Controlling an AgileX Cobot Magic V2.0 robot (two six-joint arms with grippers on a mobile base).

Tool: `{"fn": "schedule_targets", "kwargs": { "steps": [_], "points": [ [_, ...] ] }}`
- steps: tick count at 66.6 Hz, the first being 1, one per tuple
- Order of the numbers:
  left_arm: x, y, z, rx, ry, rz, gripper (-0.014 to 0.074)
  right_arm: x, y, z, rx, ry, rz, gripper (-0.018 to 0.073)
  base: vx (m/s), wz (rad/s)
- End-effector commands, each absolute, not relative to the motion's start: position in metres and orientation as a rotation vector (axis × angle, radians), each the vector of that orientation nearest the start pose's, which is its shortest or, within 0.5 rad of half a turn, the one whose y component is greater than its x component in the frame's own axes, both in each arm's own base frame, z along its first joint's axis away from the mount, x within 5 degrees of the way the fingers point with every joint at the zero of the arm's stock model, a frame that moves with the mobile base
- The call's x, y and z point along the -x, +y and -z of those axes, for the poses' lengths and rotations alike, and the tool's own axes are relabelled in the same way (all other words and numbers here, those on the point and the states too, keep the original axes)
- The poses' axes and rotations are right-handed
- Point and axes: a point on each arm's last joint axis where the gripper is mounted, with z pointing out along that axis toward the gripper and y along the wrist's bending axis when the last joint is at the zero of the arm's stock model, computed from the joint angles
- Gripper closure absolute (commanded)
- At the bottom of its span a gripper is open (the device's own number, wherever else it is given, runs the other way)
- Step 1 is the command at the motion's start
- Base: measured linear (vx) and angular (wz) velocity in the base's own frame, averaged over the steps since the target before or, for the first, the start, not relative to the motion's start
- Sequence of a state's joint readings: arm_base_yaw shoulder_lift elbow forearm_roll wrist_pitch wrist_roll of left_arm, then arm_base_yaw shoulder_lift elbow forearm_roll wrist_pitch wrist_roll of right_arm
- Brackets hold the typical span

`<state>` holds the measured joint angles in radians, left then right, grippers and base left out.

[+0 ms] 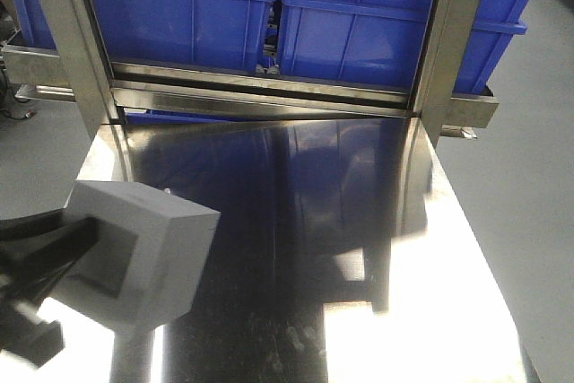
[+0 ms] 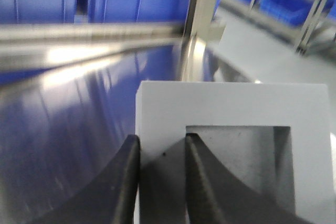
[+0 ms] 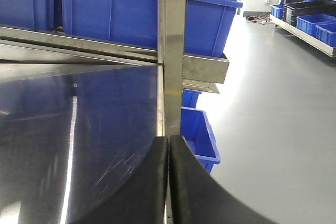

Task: Sort gray base to blue bin

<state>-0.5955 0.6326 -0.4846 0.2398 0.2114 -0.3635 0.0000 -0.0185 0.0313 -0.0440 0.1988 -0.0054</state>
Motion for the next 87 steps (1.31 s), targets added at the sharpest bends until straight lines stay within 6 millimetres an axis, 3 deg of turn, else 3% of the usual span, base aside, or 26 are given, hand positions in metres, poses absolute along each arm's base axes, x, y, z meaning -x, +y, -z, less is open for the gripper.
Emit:
{"fn": "schedule_targets", "kwargs": {
  "steps": [1,22,87],
  "points": [
    [-0.096,-0.064,-0.322,-0.39,1.591,0.529,0.0603,-0.056,-0.001,-0.191,0.042,1.619,0.059,0.0564,0.0,0.0],
    [-0.064,-0.042,-0.3,-0.357,1.479,0.565,0.0603,-0.056,-0.001,-0.191,0.042,1.621,0.059,0.0564,0.0,0.0],
    [-0.063,-0.041,-0.294,-0.358,1.498,0.559,0.0603,-0.056,-0.001,-0.191,0.042,1.62,0.059,0.0564,0.0,0.0]
  ]
}}
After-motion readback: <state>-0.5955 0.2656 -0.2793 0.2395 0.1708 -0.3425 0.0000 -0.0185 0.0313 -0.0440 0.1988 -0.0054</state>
